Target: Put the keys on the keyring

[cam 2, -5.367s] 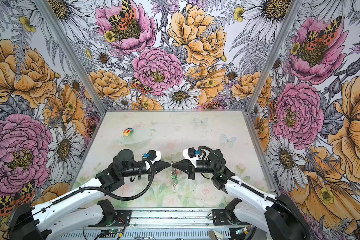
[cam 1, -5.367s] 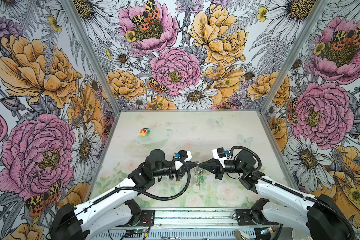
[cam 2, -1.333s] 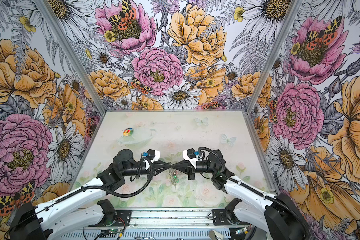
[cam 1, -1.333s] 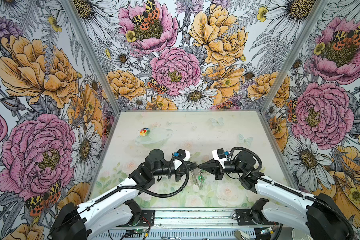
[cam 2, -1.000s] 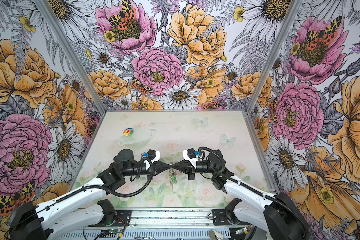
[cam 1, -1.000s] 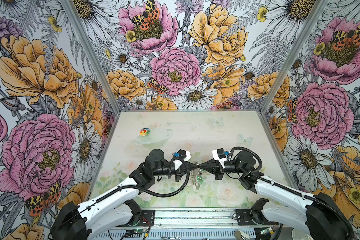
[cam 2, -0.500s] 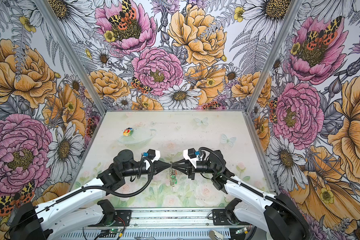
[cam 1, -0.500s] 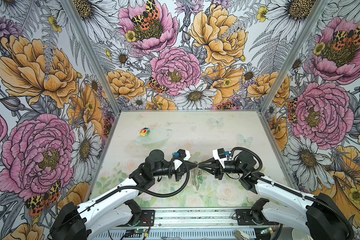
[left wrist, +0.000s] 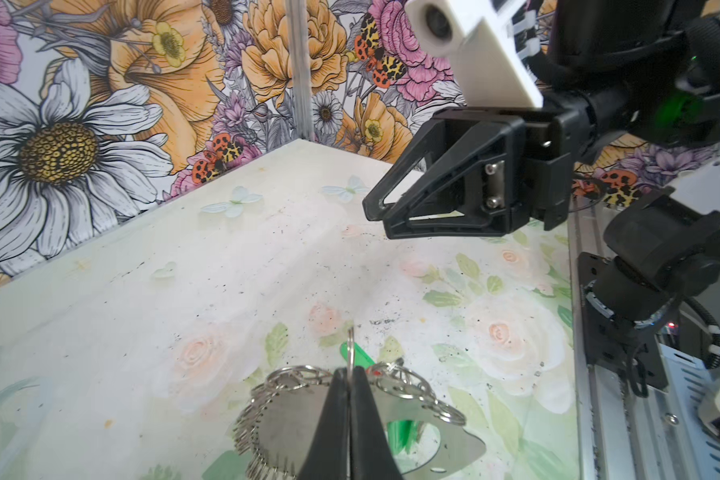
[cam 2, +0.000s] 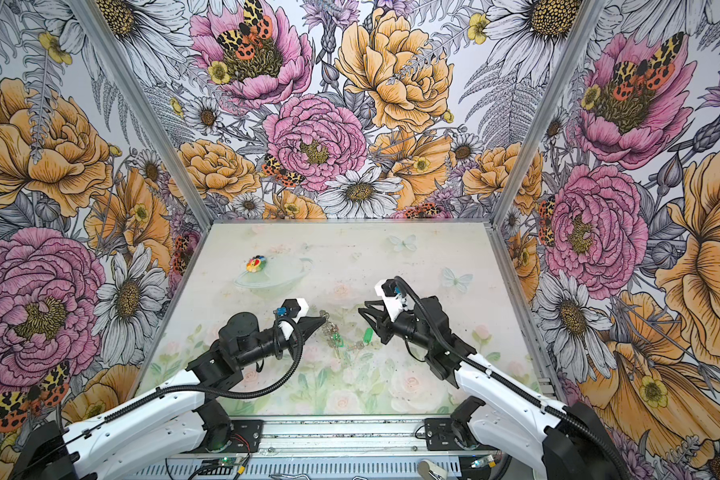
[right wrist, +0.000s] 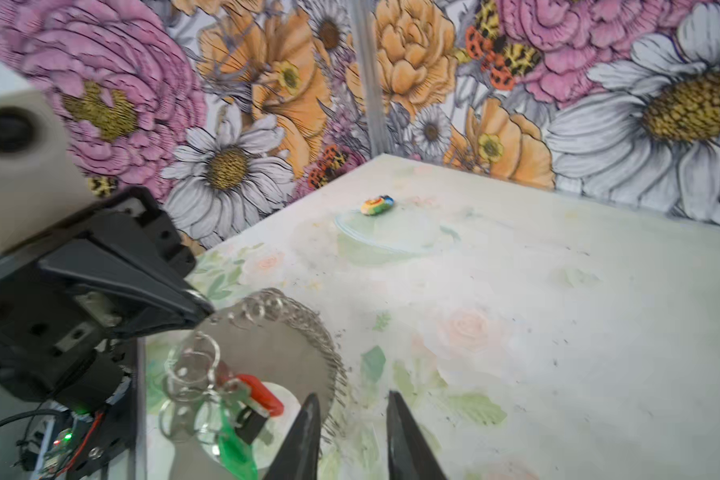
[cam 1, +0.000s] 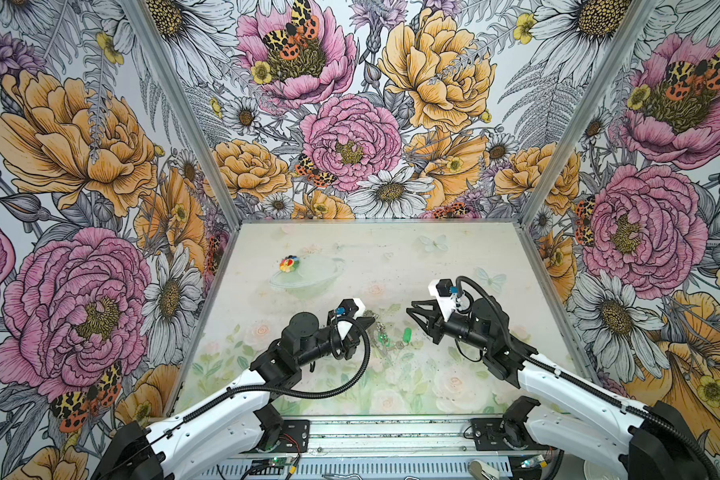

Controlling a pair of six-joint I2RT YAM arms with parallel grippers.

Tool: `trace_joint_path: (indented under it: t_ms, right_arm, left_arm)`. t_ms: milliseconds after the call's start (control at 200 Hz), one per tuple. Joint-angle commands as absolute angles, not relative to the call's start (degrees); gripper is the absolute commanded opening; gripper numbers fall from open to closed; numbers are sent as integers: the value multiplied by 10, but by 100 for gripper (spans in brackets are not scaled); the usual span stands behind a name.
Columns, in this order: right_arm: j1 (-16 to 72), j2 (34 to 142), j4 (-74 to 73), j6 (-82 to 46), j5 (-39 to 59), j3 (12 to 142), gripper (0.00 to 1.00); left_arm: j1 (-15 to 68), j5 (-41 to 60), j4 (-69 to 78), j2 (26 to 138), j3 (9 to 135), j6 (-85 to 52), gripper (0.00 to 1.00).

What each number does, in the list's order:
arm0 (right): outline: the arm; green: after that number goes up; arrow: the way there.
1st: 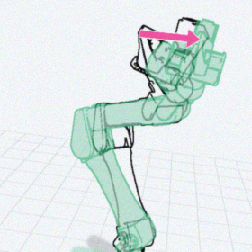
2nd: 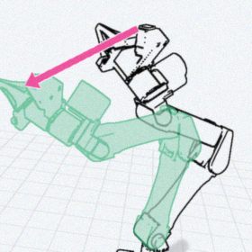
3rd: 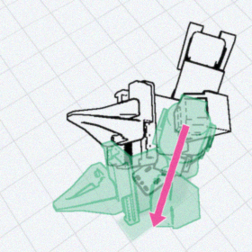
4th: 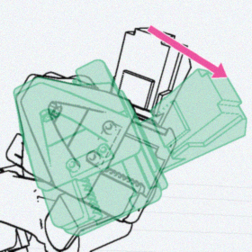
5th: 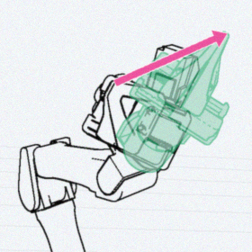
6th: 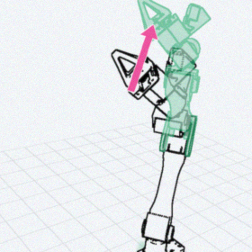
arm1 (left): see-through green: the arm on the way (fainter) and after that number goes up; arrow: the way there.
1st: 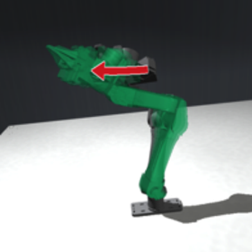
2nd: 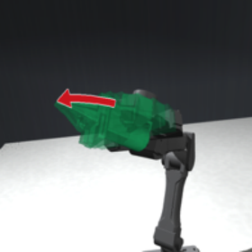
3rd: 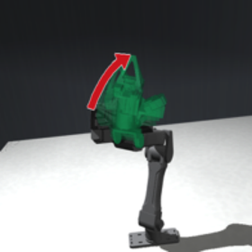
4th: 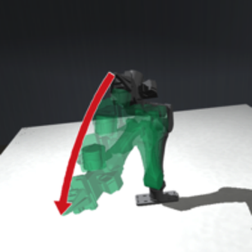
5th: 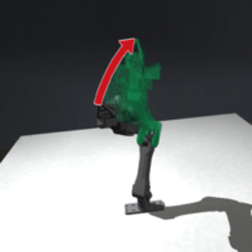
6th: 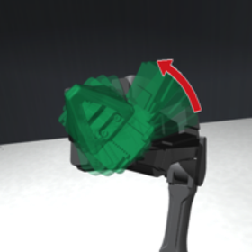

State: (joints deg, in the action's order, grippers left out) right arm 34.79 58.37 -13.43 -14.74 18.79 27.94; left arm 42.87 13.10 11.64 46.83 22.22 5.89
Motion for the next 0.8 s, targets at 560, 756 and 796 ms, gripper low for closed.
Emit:
trace_joint_path:
  t_ms: [560,756,796]
  right_arm:
    - [437,765,50,-540,19,310,24]
    - [446,784,54,-573,-1,313,24]
    - [446,791,54,-578,-1,312,24]
  left_arm:
    - [415,48,187,408,145,69,0]
    - [413,53,192,401,136,70,0]
    - [411,55,192,401,136,71,0]
